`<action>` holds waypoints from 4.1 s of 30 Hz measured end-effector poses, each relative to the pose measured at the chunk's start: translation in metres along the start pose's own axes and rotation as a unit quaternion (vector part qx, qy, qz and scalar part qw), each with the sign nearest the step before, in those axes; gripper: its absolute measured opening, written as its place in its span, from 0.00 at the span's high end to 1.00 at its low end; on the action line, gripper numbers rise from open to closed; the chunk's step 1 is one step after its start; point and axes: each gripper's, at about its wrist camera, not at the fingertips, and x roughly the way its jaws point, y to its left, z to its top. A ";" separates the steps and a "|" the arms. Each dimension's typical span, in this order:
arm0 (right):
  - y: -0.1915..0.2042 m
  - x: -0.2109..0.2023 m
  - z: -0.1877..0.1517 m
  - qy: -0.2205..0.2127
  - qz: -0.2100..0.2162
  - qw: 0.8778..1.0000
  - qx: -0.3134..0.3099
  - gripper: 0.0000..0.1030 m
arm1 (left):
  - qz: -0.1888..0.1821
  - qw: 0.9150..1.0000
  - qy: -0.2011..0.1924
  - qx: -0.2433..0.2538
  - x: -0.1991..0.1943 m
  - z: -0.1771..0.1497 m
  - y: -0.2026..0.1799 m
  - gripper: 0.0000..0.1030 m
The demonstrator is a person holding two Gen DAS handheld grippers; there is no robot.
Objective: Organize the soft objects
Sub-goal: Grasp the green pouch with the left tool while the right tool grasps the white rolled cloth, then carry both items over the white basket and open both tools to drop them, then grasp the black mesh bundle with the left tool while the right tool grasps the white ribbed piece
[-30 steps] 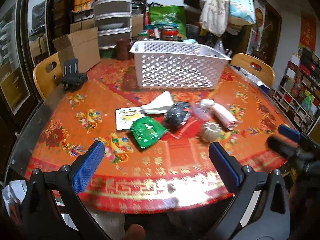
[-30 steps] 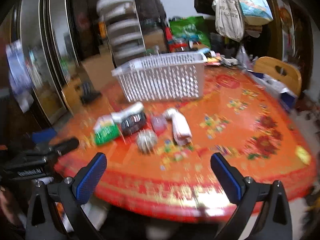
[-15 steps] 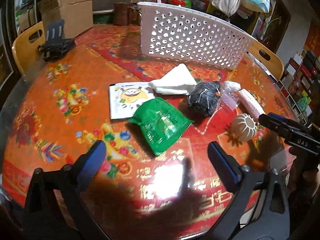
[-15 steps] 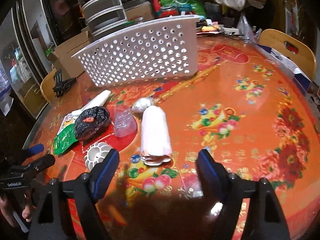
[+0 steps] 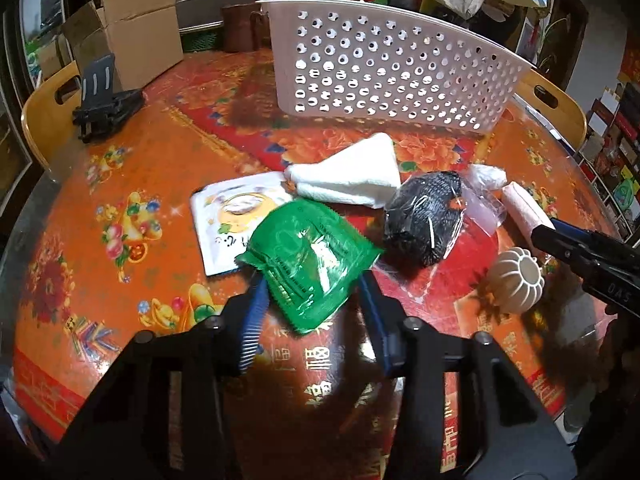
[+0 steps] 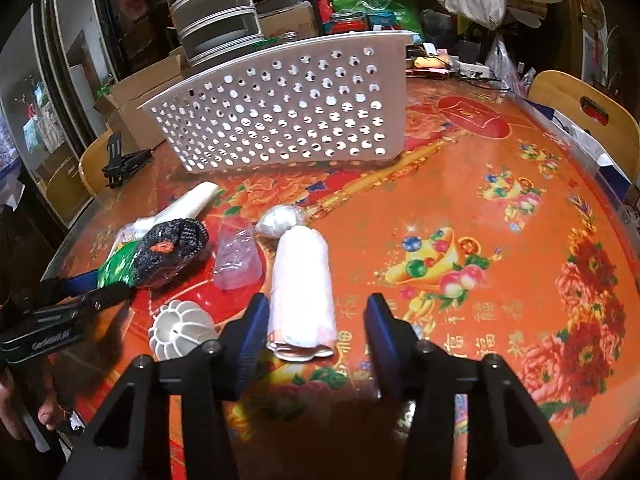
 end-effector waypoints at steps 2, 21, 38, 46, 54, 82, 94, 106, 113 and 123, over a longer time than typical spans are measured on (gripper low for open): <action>0.000 0.000 0.000 -0.001 0.008 1.000 0.000 0.63 | 0.009 1.000 -0.007 -0.001 -0.003 -0.002 0.002 0.82; -0.007 -0.016 -0.005 -0.040 0.022 0.999 0.019 0.73 | -0.037 0.996 -0.080 -0.020 -0.052 -0.009 0.025 0.97; 0.000 -0.052 0.013 -0.079 0.006 0.997 0.002 0.73 | -0.066 0.991 -0.119 -0.013 -0.075 0.004 0.030 0.97; 0.010 -0.086 0.049 -0.112 0.021 0.993 -0.022 0.73 | -0.079 0.984 -0.160 0.002 -0.107 0.039 0.025 0.97; 0.015 -0.100 0.116 -0.122 0.009 0.991 -0.055 0.73 | -0.087 0.975 -0.202 0.020 -0.137 0.117 0.017 0.97; 0.000 0.080 0.244 0.071 -0.062 0.994 -0.058 0.72 | -0.031 0.999 0.025 0.025 0.058 0.269 -0.028 0.96; -0.001 -0.046 0.159 -0.054 0.014 0.998 -0.041 0.14 | -0.051 0.991 -0.111 0.046 -0.079 0.178 0.002 0.02; 0.043 -0.029 -0.024 -0.026 0.049 0.998 -0.018 0.11 | -0.068 0.997 -0.043 0.000 -0.034 0.024 0.012 0.01; 0.067 -0.014 -0.025 -0.018 0.054 0.997 -0.048 0.11 | -0.096 0.995 -0.031 0.003 -0.018 0.023 0.002 0.01; 0.063 -0.009 -0.027 -0.009 0.069 0.996 -0.055 0.52 | -0.107 0.994 -0.027 -0.016 -0.012 0.023 0.010 0.01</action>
